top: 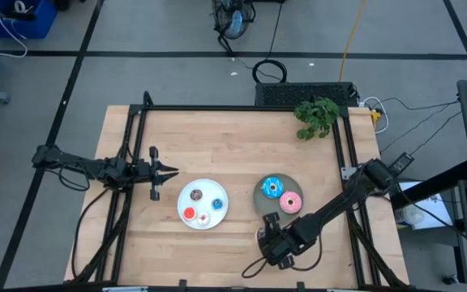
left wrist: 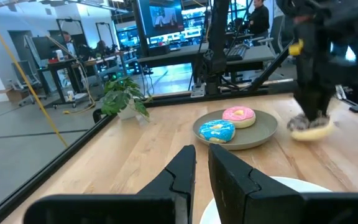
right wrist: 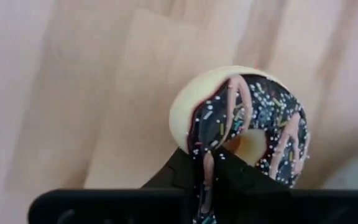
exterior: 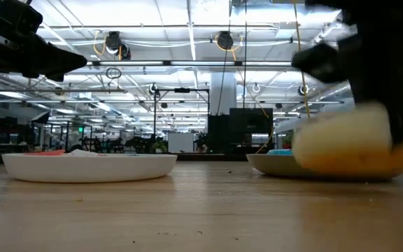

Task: Pick & Place donuts
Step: Put the large brown donut on the brown plate

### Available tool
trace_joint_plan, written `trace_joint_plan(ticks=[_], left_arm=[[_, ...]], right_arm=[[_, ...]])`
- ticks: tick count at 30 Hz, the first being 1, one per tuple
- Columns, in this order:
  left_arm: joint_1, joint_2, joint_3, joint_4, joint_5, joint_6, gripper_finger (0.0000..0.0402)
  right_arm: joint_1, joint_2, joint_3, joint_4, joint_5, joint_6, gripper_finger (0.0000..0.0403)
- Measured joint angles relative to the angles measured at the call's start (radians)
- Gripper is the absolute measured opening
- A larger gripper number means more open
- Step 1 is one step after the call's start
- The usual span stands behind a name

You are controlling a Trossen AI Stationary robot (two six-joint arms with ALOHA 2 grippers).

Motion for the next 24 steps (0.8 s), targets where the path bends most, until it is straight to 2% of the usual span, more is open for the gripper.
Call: trace_joint_plan(ticks=[4,8,14,18,24], left_arm=[[0.0,0.0,0.0,0.0,0.0,0.0,0.0051],[0.0,0.0,0.0,0.0,0.0,0.001,0.0051],[0.0,0.0,0.0,-0.001,0.0,0.003,0.0051],[0.0,0.0,0.0,-0.001,0.0,-0.006,0.0051],[0.0,0.0,0.0,-0.002,0.0,-0.013,0.0051]], right_arm=[[-0.014,-0.106,0.043,-0.097,0.057,-0.004,0.003],[-0.021,-0.181,0.15,-0.269,0.131,-0.007,0.0012],[-0.077,-0.243,0.219,-0.353,0.135,0.02,0.0015],[-0.135,-0.231,0.21,-0.415,0.073,0.064,0.0013],[-0.191,-0.208,0.117,-0.375,-0.007,0.058,0.0013]])
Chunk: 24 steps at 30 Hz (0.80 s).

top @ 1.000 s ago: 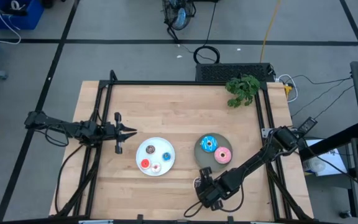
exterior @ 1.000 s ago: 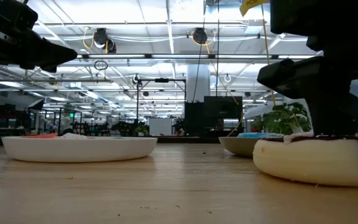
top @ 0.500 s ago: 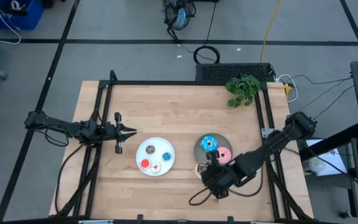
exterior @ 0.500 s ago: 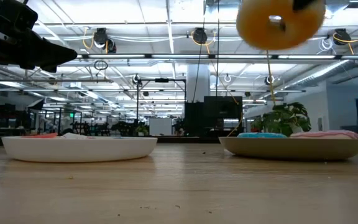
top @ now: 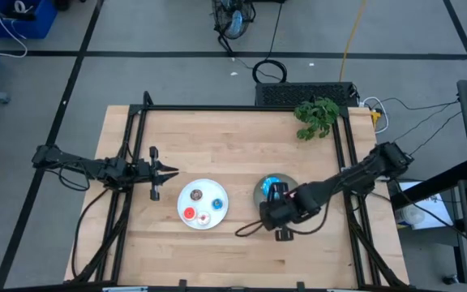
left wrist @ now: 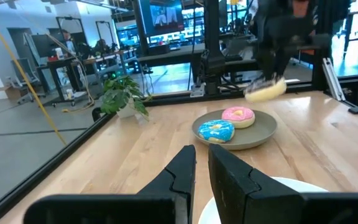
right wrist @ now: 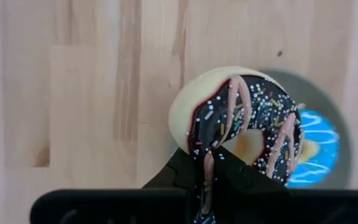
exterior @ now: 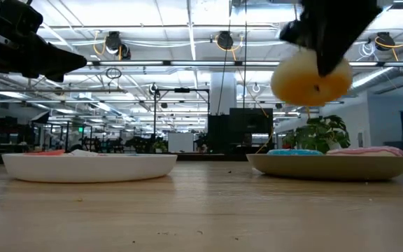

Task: Pick & Place donuts
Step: Put the large brown donut on the brown plate

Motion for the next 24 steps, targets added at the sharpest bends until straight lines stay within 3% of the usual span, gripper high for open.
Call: trace_joint_plan(ticks=[10,24], left_arm=[[0.0,0.0,0.0,0.0,0.0,-0.002,0.0051],[0.0,0.0,0.0,0.0,0.0,-0.003,0.0051]], right_arm=[[-0.062,0.001,-0.236,0.316,-0.101,-0.017,0.0013],[-0.076,0.001,-0.384,0.477,-0.096,0.004,0.0014]])
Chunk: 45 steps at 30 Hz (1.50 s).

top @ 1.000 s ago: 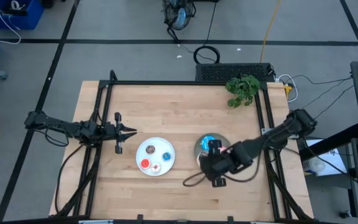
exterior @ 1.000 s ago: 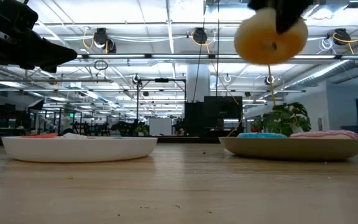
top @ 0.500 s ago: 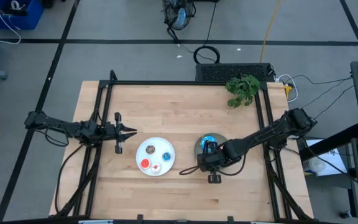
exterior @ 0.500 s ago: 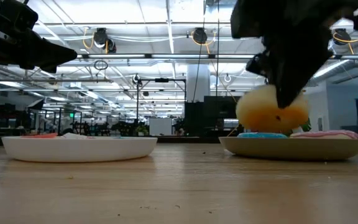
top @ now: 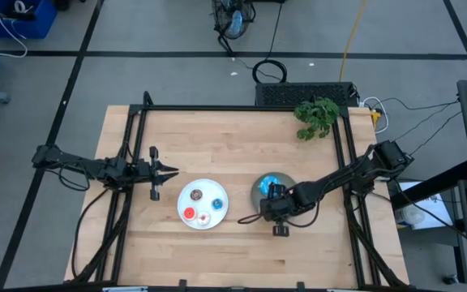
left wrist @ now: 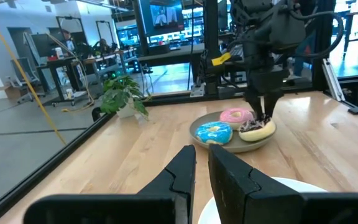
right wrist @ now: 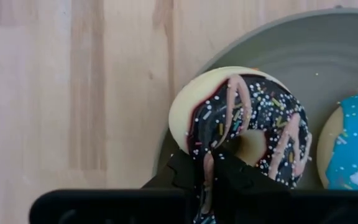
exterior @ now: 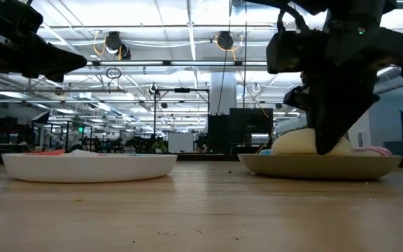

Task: Pick & Place donuts
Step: Put the large brown donut on the brown plate, then return to Home Position

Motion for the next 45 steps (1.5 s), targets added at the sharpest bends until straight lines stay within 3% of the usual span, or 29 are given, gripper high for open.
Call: trace_joint_plan(ticks=[4,14,19,36,41,45], left_arm=[[0.0,0.0,0.0,0.0,0.0,0.0,0.0051],[0.0,0.0,0.0,0.001,0.0,0.0,0.0051],[0.0,0.0,0.0,0.001,0.0,0.001,0.0051],[0.0,0.0,0.0,0.001,0.0,0.001,0.0051],[0.0,0.0,0.0,0.046,0.0,0.0,0.0051],[0.0,0.0,0.0,0.063,0.0,0.0,0.0051]], right_arm=[[0.0,0.0,0.0,0.008,0.001,-0.002,0.0034],[-0.003,0.0,0.043,-0.04,0.006,0.032,0.0157],[-0.002,-0.001,0.08,-0.082,0.014,0.031,0.0192],[0.042,-0.016,0.252,-0.301,0.052,0.038,0.0197],[0.07,-0.076,0.26,-0.311,0.018,-0.003,0.0179],[0.099,-0.16,0.26,-0.313,0.111,-0.017,0.014]])
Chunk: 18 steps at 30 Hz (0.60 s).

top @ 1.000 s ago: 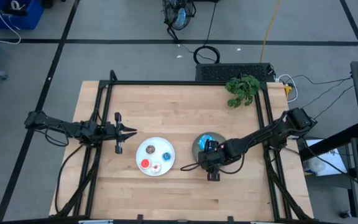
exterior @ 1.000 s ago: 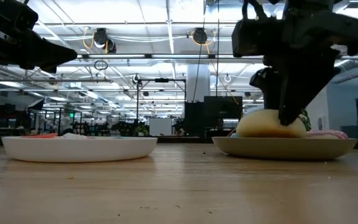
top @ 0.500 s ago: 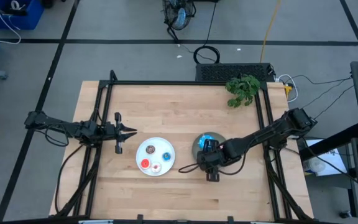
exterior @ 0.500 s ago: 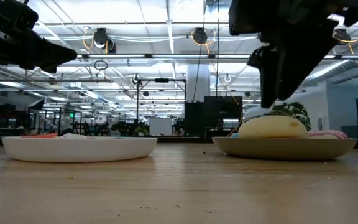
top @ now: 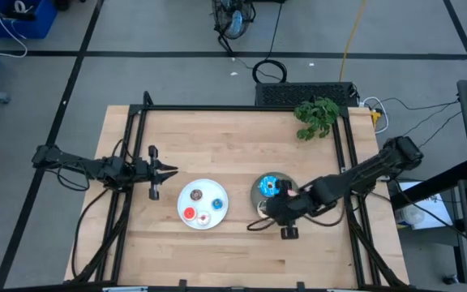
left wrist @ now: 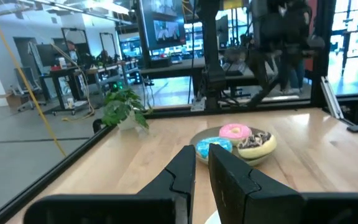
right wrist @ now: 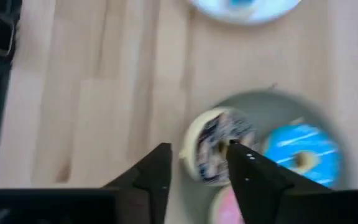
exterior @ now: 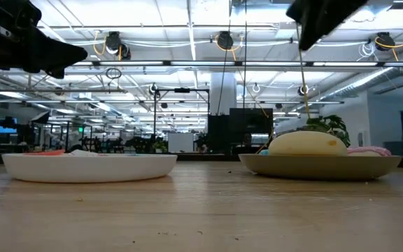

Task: Pick & Place donuts
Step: Return to Home Position

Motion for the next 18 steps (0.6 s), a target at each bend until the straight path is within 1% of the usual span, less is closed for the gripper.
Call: trace_joint_plan(ticks=[2,3,6,8,14,16,18], left_arm=[[0.0,0.0,0.0,-0.001,0.001,0.0,0.0051],[0.0,0.0,0.0,0.002,0.002,-0.003,0.0051],[0.0,0.0,0.0,0.002,0.009,-0.024,0.0051],[0.0,0.0,0.0,0.002,0.009,-0.052,0.0051],[0.0,0.0,0.0,0.009,0.001,-0.063,0.0051],[0.0,0.0,0.0,0.036,0.0,-0.071,0.0051],[0.0,0.0,0.0,0.061,0.0,-0.11,0.0051]], right_arm=[[0.03,-0.043,-0.005,0.008,0.069,-0.03,0.011],[0.046,-0.066,-0.012,0.018,0.085,-0.049,0.0092],[0.097,-0.148,-0.061,0.096,0.102,-0.123,0.0034],[0.127,-0.213,-0.119,0.192,0.104,-0.18,0.0009],[0.153,-0.426,-0.346,0.486,0.129,-0.289,0.0015],[0.152,-0.499,-0.446,0.58,0.127,-0.324,0.0008],[0.149,-0.574,-0.555,0.675,0.126,-0.344,0.0002]])
